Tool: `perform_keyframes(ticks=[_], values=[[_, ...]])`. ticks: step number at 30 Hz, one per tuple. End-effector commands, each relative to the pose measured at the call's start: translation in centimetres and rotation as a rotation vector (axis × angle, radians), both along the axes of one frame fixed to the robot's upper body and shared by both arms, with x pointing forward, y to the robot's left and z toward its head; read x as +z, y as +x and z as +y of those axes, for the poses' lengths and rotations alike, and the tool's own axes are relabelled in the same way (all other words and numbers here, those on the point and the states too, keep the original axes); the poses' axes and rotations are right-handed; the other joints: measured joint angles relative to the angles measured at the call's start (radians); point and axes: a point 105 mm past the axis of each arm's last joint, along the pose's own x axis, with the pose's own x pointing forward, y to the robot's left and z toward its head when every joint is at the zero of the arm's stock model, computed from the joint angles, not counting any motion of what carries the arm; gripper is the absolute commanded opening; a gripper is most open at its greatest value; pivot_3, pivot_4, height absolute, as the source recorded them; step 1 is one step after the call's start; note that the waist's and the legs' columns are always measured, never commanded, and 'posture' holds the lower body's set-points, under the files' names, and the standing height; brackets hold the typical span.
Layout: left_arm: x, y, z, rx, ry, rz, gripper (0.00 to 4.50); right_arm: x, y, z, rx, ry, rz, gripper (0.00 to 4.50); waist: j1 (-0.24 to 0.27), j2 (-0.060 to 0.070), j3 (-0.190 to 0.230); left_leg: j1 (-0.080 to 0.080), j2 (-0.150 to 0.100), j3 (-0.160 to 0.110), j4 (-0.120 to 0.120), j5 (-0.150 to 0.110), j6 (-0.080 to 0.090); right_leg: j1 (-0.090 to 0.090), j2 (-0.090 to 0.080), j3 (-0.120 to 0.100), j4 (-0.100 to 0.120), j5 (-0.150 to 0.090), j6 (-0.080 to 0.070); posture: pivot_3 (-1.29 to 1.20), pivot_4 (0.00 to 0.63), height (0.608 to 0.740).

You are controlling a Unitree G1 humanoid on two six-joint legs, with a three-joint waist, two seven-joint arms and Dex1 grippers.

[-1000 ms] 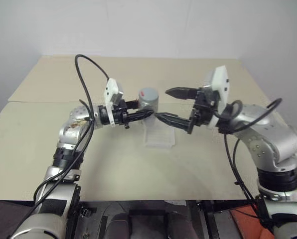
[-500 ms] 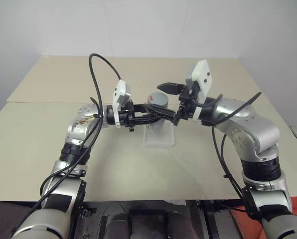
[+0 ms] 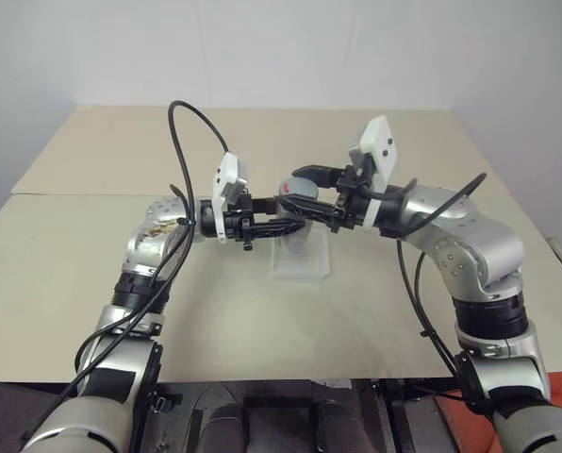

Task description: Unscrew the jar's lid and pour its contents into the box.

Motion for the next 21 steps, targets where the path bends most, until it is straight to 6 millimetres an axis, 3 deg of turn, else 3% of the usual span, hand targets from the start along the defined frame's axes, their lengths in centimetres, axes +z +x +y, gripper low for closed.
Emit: perform_keyframes(ticks=[1, 5, 10, 20, 21], values=[[2.2, -1.4, 0.2, -0.097, -0.030, -0.081, 1.86, 1.7, -2.0, 0.7, 0.207, 0.039, -0.054, 2.75, 0.000, 0.000, 0.000, 0.000, 0.000, 0.000, 0.000, 0.000, 0.000, 0.000, 0.000, 0.000, 0.000, 0.000, 0.000, 0.00, 0.150, 0.740], [2.9, -2.8, 0.3, -0.227, -0.010, -0.084, 1.86, 1.3, -4.1, 1.4, 0.557, -0.015, -0.105, 2.75, -0.003, 0.001, 0.000, 0.000, 0.000, 0.000, 0.000, 0.000, 0.000, 0.000, 0.000, 0.000, -0.001, 0.000, 0.000, 0.00, 0.150, 0.740], [2.9, -4.1, -0.1, -0.324, 0.039, -0.111, 1.86, 1.0, -3.4, 1.3, 0.760, -0.051, -0.124, 2.75, -0.005, 0.001, 0.001, 0.001, 0.000, 0.000, 0.000, 0.000, 0.000, 0.000, 0.001, 0.000, -0.001, 0.000, 0.000, 0.00, 0.150, 0.740], [2.5, -4.2, -0.3, -0.317, 0.048, -0.125, 1.86, 0.3, -0.8, 2.7, 0.751, -0.102, -0.165, 2.75, -0.004, 0.002, 0.001, 0.001, 0.000, 0.000, 0.000, 0.000, 0.000, 0.000, 0.000, 0.000, 0.002, 0.000, 0.000, 0.00, 0.150, 0.740], [2.5, -4.2, -0.2, -0.311, 0.049, -0.122, 1.86, 0.4, -0.6, 2.7, 0.736, -0.095, -0.164, 3.10, -0.003, 0.002, 0.001, 0.000, 0.001, 0.000, 0.000, 0.000, 0.000, 0.000, 0.000, 0.000, 0.002, 0.000, 0.000, 0.00, 0.150, 0.740]])
